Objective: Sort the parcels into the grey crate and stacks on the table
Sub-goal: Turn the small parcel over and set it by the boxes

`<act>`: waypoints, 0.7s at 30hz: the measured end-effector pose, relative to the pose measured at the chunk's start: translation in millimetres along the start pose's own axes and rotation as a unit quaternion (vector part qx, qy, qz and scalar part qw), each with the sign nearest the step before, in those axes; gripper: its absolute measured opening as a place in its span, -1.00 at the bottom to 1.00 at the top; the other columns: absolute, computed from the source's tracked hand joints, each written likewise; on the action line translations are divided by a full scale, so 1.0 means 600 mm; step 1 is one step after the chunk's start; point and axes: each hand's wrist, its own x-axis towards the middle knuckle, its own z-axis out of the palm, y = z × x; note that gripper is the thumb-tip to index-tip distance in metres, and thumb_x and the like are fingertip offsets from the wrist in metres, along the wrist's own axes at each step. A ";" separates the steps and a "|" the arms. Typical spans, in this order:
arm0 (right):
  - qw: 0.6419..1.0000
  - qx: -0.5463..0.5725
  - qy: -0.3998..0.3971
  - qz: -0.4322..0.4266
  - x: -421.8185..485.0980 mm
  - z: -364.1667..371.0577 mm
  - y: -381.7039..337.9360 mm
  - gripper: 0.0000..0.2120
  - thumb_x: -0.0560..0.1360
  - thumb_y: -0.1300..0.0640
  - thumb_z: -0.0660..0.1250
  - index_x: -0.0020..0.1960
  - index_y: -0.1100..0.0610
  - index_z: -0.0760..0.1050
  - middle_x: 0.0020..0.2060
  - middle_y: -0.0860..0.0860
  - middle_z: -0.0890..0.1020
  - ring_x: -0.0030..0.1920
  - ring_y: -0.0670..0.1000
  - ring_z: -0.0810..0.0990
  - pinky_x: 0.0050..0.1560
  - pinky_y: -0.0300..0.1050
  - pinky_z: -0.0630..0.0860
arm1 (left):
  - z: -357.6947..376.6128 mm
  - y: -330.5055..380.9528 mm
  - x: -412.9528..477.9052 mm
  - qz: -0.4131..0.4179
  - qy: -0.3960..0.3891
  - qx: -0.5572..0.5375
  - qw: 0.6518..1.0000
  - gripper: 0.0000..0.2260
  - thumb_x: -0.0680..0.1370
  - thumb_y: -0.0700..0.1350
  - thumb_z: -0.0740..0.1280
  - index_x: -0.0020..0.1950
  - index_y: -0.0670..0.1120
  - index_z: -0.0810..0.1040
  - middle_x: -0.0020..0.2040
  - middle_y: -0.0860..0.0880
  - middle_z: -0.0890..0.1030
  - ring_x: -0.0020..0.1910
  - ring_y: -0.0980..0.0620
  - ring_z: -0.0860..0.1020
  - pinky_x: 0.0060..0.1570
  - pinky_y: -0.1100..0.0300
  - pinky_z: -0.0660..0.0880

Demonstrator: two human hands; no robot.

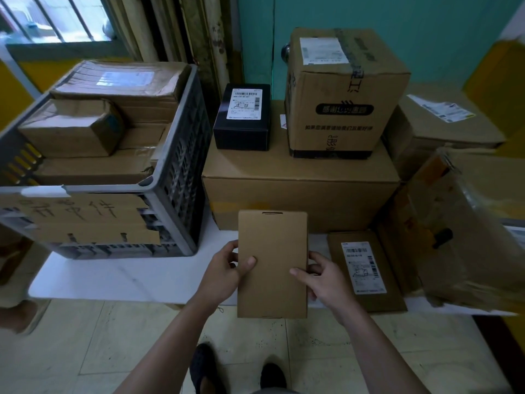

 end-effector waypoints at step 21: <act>1.000 -0.013 -0.017 0.011 -0.002 0.004 0.001 -0.64 0.51 -0.04 0.43 0.27 -0.07 0.45 0.04 0.01 0.66 -0.27 -0.08 0.58 -0.29 -0.13 0.50 | -0.007 -0.017 -0.022 -0.054 -0.037 -0.004 0.998 -0.60 0.54 0.08 0.42 0.36 0.05 0.49 0.14 0.06 0.65 0.07 0.10 0.64 0.09 0.05 0.63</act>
